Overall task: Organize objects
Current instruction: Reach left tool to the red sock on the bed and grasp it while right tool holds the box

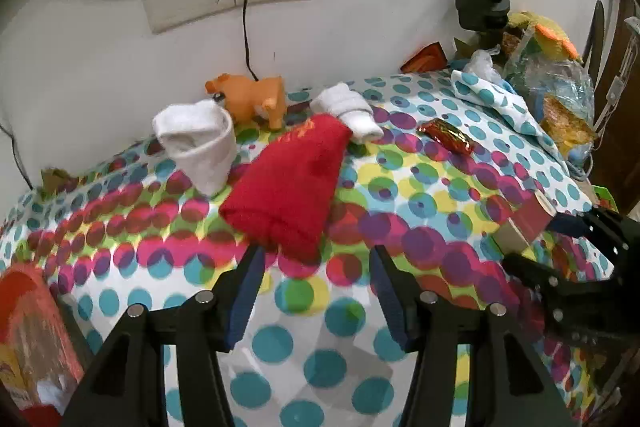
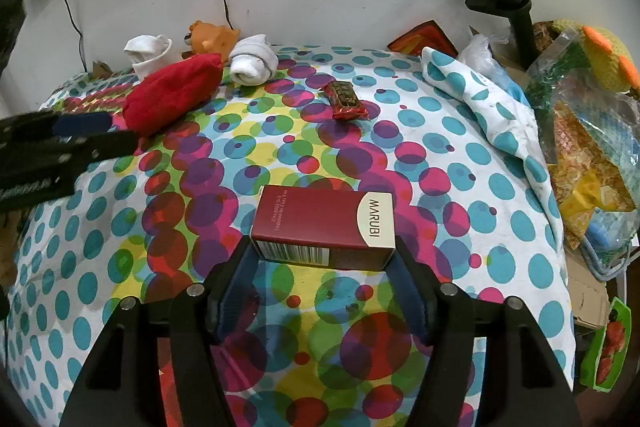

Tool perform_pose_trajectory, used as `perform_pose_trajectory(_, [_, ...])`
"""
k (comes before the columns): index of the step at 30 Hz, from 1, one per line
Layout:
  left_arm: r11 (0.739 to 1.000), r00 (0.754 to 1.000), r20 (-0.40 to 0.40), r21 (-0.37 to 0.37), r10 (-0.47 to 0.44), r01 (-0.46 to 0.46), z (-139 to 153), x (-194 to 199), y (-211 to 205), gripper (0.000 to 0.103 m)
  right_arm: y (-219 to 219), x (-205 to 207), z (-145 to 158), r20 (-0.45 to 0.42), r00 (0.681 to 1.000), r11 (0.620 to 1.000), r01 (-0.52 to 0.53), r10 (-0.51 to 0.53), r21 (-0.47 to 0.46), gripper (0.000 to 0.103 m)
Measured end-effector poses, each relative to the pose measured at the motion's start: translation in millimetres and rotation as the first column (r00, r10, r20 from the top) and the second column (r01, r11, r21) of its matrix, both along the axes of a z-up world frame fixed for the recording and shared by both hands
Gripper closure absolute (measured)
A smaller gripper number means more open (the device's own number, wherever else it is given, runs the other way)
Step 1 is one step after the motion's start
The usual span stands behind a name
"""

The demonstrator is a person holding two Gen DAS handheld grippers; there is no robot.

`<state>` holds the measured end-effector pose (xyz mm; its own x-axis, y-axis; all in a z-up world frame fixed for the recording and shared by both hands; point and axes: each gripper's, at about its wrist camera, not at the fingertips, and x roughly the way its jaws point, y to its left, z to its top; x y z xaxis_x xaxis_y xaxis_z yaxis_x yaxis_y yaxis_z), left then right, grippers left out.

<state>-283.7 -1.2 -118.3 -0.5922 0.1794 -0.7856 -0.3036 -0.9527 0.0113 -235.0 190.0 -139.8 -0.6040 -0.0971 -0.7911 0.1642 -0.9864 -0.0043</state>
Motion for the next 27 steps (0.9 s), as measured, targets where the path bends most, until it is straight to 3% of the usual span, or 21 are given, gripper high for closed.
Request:
perform_pose_trajectory(14, [0.996,0.999,0.028,-0.085,-0.017,0.02,-2.0,-42.5,9.7,0.047,-4.8,0.3,-0.7,0.003,1.0,1.0,-0.008,0.008,0.001,0.034])
perform_pose_trajectory(22, [0.997,0.997,0.058,-0.062,0.056,-0.052,-16.7,-65.1,-5.5,0.047,-4.7,0.4,-0.6,0.003,1.0,1.0,-0.008,0.008,0.001,0.033])
perform_pose_trajectory(27, [0.994,0.998,0.036,-0.093,0.055,-0.052,-23.5,-65.9,-4.0,0.047,-4.9,0.6,-0.6,0.003,1.0,1.0,-0.007,0.007,0.002,0.032])
